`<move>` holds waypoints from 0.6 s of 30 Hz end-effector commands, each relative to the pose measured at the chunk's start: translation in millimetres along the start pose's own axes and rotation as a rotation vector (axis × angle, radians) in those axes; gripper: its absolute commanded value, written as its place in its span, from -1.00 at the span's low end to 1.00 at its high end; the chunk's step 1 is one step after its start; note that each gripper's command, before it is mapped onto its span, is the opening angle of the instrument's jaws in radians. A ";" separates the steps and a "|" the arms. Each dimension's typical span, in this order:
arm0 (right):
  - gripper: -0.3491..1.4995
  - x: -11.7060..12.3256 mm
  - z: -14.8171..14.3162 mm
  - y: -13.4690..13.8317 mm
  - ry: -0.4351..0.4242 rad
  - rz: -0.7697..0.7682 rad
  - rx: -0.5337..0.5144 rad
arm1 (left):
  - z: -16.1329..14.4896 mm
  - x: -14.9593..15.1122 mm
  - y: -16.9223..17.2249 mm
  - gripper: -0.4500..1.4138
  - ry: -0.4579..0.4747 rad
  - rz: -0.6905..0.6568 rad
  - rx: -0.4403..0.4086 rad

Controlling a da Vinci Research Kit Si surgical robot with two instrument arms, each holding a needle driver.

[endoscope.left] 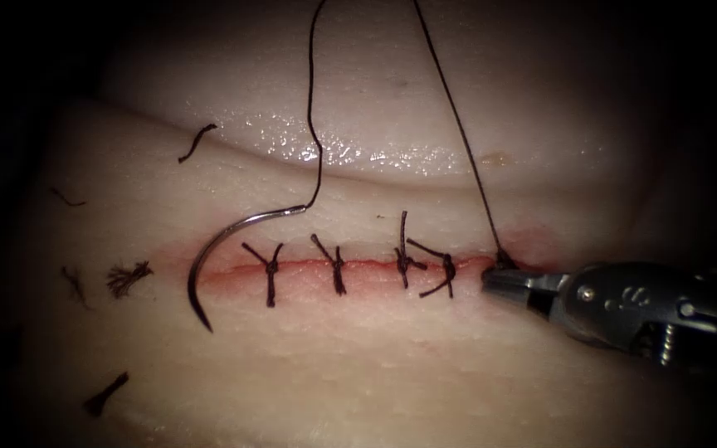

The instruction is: Wound Closure

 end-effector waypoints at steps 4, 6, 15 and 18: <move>-1.00 -0.8 0.7 -1.2 0.003 -0.009 0.002 | 1.2 1.6 -1.2 -1.00 0.034 -0.045 0.109; -1.00 -1.3 0.5 -1.8 0.000 -0.005 0.007 | 1.6 2.2 -1.9 -1.00 0.049 -0.045 0.168; -1.00 -2.1 0.5 -3.1 0.008 0.002 0.009 | 1.5 3.4 -6.4 -1.00 0.001 0.060 0.462; -1.00 -2.3 0.5 -3.4 0.010 0.005 0.011 | 1.0 3.7 -7.8 -1.00 0.001 0.105 0.555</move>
